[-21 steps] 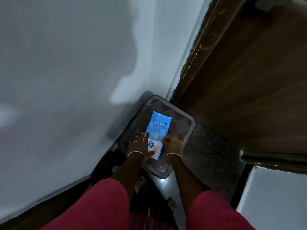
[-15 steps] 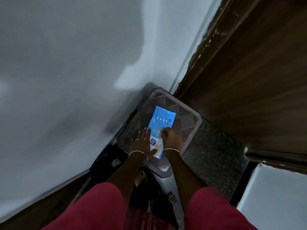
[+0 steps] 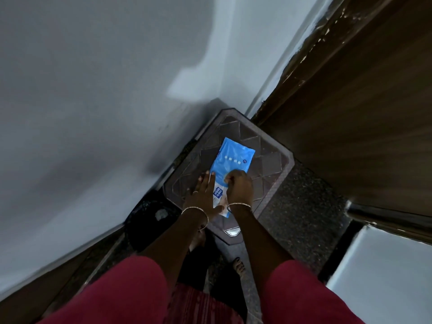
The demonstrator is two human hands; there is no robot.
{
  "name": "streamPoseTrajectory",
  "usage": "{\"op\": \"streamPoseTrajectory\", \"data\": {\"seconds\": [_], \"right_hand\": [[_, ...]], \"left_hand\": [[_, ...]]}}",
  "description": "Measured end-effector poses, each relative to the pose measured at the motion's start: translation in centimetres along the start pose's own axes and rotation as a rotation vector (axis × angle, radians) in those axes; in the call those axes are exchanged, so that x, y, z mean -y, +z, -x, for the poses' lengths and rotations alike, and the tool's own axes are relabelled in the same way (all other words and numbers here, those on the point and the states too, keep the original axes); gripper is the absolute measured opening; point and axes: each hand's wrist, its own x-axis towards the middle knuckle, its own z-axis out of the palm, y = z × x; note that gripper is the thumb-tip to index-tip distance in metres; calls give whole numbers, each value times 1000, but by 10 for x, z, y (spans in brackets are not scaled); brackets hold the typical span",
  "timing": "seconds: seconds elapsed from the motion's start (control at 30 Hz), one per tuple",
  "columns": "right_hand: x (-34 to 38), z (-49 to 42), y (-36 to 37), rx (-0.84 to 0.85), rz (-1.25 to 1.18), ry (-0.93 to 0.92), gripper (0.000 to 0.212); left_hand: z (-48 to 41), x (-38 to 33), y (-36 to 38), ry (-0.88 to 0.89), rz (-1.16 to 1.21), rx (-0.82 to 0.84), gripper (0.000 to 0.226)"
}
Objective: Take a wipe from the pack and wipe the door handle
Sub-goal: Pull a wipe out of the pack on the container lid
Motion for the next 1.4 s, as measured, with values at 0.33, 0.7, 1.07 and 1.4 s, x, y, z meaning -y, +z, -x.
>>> {"op": "streamPoseTrajectory", "data": {"seconds": [0.33,0.7,1.07,1.4], "right_hand": [[-11,10,-1,-54,19,-88,12],[-13,17,-8,-43,-5,-177,18],[-14,17,-13,-52,-81,-73,28],[-8,13,-16,-20,-9,-134,16]], "left_hand": [[-1,-5,-3,-10,-56,66,118],[-6,-5,6,-67,-114,60,114],[-5,-6,6,-67,-90,56,116],[6,-2,2,14,32,0,104]]}}
